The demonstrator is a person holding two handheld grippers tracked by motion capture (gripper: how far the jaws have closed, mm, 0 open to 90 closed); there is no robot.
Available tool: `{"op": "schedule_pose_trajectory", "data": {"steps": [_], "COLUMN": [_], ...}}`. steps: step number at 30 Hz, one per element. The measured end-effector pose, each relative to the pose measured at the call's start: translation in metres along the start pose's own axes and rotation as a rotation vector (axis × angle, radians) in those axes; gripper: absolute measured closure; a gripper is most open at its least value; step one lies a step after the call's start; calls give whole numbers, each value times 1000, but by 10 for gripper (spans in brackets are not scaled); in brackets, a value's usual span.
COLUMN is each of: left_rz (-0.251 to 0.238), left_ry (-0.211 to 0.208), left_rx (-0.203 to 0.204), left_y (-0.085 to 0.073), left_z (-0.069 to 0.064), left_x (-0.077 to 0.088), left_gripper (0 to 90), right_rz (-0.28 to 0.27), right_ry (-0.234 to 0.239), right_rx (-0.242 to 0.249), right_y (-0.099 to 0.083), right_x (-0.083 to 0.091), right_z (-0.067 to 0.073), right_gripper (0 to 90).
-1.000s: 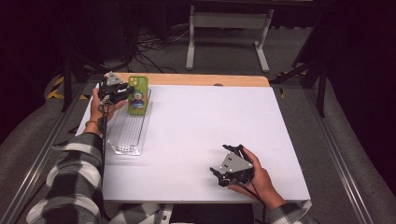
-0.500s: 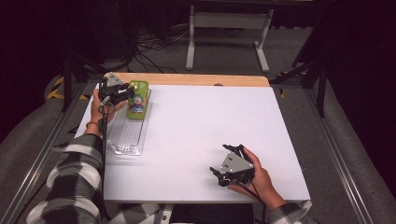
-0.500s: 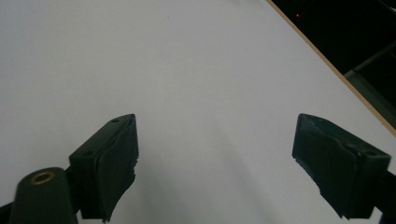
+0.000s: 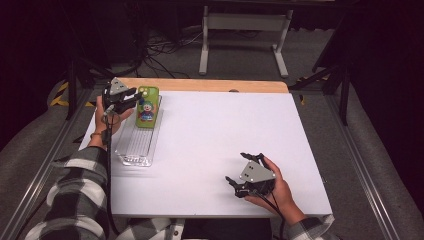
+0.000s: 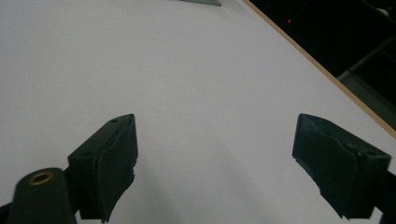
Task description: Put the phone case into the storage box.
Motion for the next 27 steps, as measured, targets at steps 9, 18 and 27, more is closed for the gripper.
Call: {"op": "schedule_pose_trajectory", "data": {"steps": [9,18,27], "left_rz": [-38,-61,-74], "left_ry": [-24,-34,-49], "left_rx": [-25,-53,-81], "left_y": [4,5,6], "left_z": [-13,-24,-34], "left_x": [10,16,22], "left_gripper": [659,641,624], "right_rz": [-19,-34,-45], "right_ry": [-18,-41,-49], "right_rx": [-55,-82,-112], "right_y": [-1,0,0], "right_x": [1,2,3], "right_z": [-7,-11,-14], "right_gripper": [144,136,134]}}
Point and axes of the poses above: each handheld gripper's, and its own axes: x roughly backward along the jaws, y roughly out of its top, z roughly to its left, the point moved 3 cm from there along -x, roughly forward along the jaws, and after that the axes turned 14 degrees about -y, right-handed, at the moved point
